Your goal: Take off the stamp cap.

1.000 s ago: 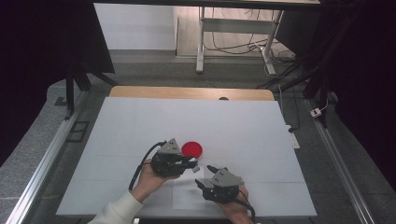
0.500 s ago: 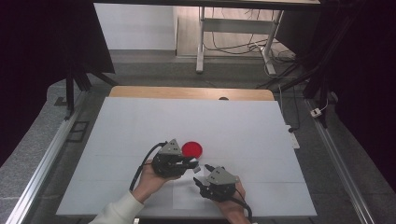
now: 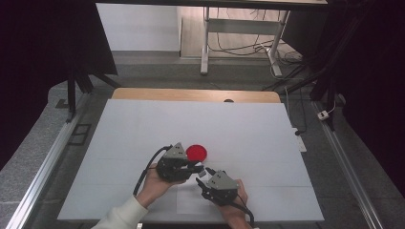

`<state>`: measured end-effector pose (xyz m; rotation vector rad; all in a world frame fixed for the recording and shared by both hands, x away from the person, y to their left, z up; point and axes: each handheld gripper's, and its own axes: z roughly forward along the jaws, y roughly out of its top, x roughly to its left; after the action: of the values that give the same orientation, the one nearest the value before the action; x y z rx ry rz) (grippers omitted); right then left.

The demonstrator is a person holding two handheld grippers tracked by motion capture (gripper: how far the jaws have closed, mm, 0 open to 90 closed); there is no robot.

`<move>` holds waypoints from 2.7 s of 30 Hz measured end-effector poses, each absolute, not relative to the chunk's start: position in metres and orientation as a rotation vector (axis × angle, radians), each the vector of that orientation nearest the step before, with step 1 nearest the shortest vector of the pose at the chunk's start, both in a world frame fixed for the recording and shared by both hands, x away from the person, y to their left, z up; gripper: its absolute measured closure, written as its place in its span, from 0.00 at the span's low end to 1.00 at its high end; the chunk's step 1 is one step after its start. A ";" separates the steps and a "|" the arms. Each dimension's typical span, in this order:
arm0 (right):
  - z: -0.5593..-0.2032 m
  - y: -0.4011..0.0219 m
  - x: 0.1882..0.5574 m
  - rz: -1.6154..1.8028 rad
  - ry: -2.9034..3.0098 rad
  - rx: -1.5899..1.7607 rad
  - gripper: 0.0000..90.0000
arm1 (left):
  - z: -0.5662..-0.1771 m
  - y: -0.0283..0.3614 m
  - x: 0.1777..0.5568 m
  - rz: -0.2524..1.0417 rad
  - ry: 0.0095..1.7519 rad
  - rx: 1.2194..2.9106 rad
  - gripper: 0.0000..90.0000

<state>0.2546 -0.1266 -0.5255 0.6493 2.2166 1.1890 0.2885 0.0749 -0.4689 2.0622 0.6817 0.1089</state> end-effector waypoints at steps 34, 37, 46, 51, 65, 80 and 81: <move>-0.527 -0.122 0.258 1.152 2.212 0.669 0.71 | -0.471 0.074 0.289 0.108 0.703 2.062 0.83; -0.528 -0.121 0.259 1.142 2.216 0.673 0.71 | -0.472 0.074 0.290 0.108 0.710 2.063 0.83; -0.527 -0.120 0.260 1.133 2.220 0.673 0.72 | -0.473 0.074 0.289 0.118 0.715 2.054 0.83; -0.527 -0.121 0.260 1.126 2.215 0.665 0.72 | -0.472 0.074 0.289 0.122 0.717 2.049 0.83; -0.526 -0.121 0.261 1.119 2.222 0.650 0.72 | -0.473 0.075 0.290 0.114 0.719 2.040 0.84; -0.526 -0.120 0.259 1.080 2.201 0.626 0.72 | -0.473 0.075 0.289 0.114 0.724 2.030 0.84; -0.525 -0.120 0.259 1.071 2.204 0.621 0.72 | -0.473 0.075 0.289 0.114 0.724 2.030 0.84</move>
<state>0.2588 -0.1200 -0.5252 0.6212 2.2042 1.0705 0.2893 0.0750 -0.4735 2.0304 0.7238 0.1135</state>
